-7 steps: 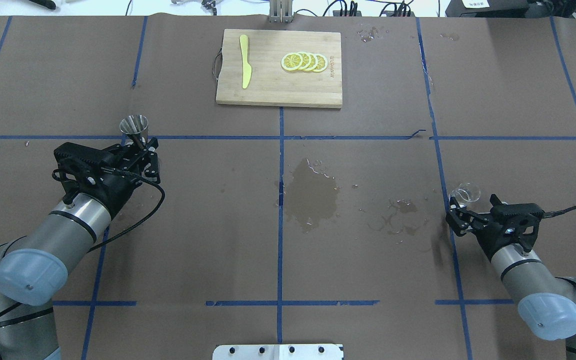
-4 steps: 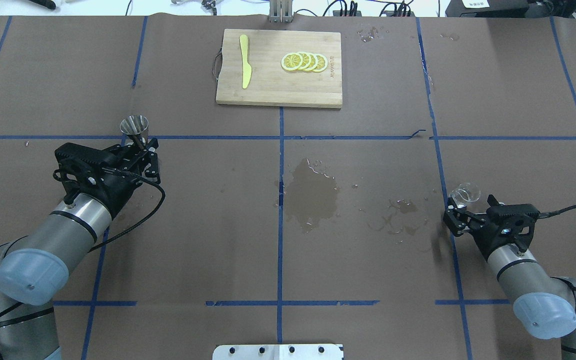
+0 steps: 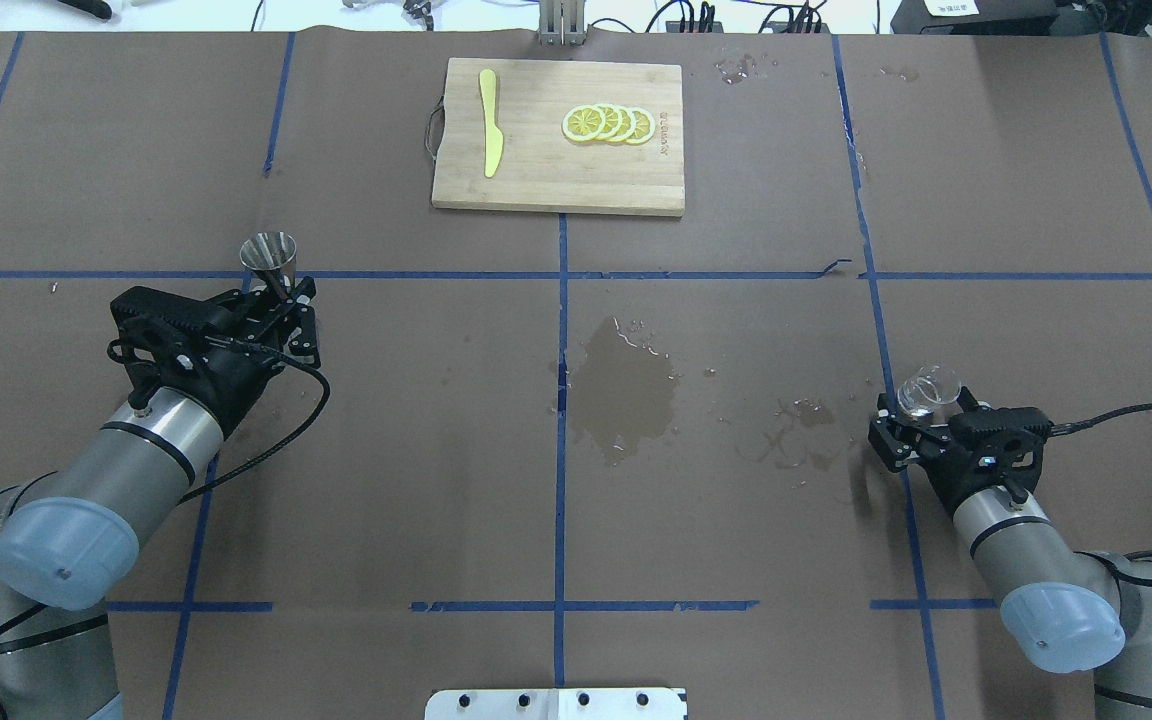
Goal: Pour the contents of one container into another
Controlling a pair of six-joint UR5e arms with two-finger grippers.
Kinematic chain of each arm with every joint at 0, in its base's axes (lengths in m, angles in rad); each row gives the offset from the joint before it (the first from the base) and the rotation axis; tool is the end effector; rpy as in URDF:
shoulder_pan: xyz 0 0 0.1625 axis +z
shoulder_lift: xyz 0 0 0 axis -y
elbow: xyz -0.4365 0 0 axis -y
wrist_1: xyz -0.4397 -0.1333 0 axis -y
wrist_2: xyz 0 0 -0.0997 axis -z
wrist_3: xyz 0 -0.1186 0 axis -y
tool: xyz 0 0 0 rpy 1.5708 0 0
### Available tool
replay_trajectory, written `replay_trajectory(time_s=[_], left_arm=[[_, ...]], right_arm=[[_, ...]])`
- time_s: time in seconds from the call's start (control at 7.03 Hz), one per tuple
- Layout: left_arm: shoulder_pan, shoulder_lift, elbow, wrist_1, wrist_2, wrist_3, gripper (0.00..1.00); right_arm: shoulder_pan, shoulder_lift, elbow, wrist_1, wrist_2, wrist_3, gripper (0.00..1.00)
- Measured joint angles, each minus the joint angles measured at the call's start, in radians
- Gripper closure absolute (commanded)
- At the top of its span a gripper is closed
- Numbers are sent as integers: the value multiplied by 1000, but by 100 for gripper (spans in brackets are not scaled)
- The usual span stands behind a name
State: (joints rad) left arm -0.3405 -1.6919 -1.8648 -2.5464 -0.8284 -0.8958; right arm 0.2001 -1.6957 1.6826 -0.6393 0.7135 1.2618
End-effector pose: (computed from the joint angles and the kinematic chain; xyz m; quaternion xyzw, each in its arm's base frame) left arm 0.4555 -0.3879 0.3360 0.5337 0.3863 -0.1100 0.7442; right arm -0.4530 -0.3194 0.5693 0.4621 -0.2963 0.1396 0.8241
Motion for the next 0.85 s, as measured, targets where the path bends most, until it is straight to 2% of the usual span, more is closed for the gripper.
replay_trajectory(time_s=[0.14, 0.43, 0.57, 0.71, 0.85], left_arm=[[0, 0, 0, 0, 0, 0, 100], [0, 0, 6, 0, 0, 0, 100], [0, 0, 8, 1, 1, 0, 100], [0, -1, 9, 1, 1, 0, 100], [0, -2, 9, 1, 1, 0, 100]], right_arm=[[1, 0, -5, 2, 2, -1, 19], [2, -1, -8, 4, 6, -1, 60], [3, -1, -9, 4, 7, -1, 86], [4, -1, -9, 4, 8, -2, 100], [7, -1, -6, 8, 9, -7, 100]])
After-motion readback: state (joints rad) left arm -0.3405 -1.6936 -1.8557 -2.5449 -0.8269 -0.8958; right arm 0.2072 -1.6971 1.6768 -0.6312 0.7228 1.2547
